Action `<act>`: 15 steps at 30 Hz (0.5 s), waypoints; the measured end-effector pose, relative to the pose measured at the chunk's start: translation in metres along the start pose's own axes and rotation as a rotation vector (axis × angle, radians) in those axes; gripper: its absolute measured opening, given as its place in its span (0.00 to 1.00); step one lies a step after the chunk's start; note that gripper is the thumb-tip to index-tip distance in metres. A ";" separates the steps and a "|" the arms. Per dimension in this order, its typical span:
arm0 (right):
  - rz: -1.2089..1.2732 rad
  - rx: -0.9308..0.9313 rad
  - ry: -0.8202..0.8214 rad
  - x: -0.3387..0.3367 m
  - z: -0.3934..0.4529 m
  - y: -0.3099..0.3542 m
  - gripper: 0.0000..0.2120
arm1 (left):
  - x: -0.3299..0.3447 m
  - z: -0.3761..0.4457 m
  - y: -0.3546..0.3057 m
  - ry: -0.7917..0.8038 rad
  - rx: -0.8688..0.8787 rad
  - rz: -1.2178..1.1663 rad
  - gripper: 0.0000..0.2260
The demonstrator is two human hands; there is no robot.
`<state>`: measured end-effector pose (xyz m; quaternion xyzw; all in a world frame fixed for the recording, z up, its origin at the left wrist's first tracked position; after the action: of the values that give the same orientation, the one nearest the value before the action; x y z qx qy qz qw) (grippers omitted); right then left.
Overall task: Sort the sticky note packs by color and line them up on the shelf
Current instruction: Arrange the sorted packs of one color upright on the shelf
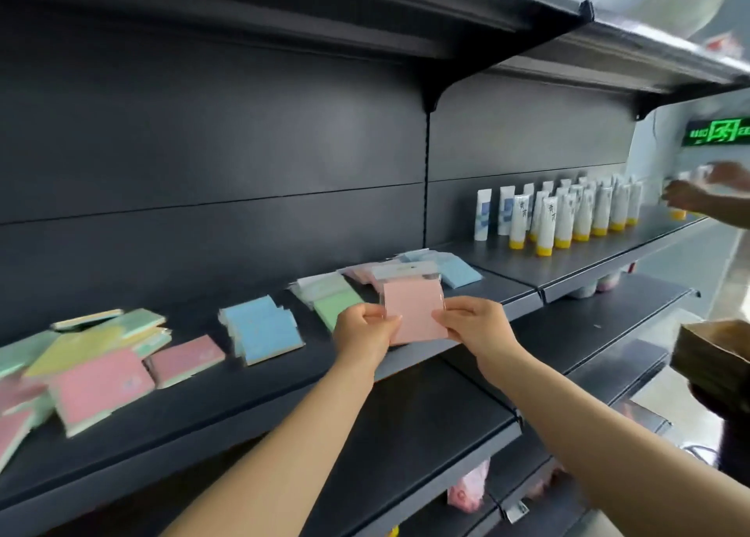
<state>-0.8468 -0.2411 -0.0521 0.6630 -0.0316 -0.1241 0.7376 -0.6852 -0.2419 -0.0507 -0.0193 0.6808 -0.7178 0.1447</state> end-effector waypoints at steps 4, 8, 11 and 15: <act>-0.013 0.023 -0.001 -0.015 0.059 -0.012 0.05 | 0.049 0.049 0.007 -0.026 -0.002 0.018 0.10; -0.074 0.053 0.051 -0.014 0.116 -0.031 0.04 | 0.078 0.086 0.018 -0.097 0.006 0.081 0.08; -0.144 0.015 0.116 -0.011 0.147 -0.045 0.03 | 0.089 0.105 0.026 -0.153 0.044 0.170 0.06; -0.214 -0.034 0.184 -0.009 0.171 -0.053 0.08 | 0.097 0.117 0.029 -0.192 0.050 0.295 0.05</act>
<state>-0.8989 -0.4101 -0.0826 0.6586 0.1089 -0.1413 0.7311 -0.7466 -0.3792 -0.0869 0.0159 0.6412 -0.7004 0.3131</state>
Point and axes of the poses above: each hand's wrist, its own z-axis towards the middle knuckle, its own x-axis out of the palm, y = z × x, the point moved 3 cm from there along z, towards the middle knuckle, and after that the axes turned 1 degree about y, right-handed, at the moved point
